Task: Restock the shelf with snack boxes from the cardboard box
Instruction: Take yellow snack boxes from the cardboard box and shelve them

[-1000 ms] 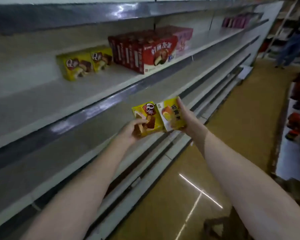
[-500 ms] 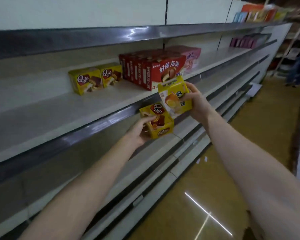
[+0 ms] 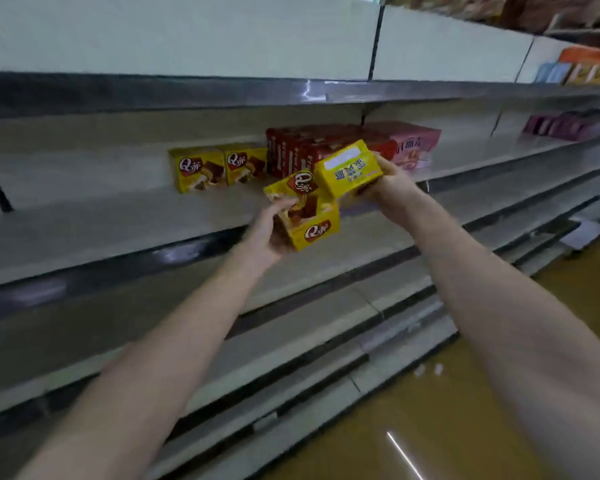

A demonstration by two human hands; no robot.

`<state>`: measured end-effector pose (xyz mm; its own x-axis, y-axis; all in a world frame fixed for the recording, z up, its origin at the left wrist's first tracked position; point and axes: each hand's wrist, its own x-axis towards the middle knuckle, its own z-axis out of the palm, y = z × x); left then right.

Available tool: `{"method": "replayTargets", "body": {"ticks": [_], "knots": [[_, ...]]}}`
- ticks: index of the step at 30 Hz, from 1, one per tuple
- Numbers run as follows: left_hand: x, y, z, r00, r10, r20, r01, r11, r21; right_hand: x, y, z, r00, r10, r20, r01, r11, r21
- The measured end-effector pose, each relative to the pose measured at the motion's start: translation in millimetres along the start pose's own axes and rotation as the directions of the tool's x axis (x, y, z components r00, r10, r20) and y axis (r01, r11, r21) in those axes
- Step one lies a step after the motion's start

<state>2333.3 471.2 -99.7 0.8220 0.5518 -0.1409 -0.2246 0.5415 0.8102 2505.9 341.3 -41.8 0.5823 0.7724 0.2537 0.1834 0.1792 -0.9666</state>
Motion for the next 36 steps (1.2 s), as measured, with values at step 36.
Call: {"method": "replayTargets", "body": {"ticks": [36], "knots": [[-14.8,129.2,-116.5,0.76,0.419,-0.497,-0.109,0.836,0.538,124.5,10.6,150.4,0.976,0.051,0.211,0.175,0.387,-0.905]]}}
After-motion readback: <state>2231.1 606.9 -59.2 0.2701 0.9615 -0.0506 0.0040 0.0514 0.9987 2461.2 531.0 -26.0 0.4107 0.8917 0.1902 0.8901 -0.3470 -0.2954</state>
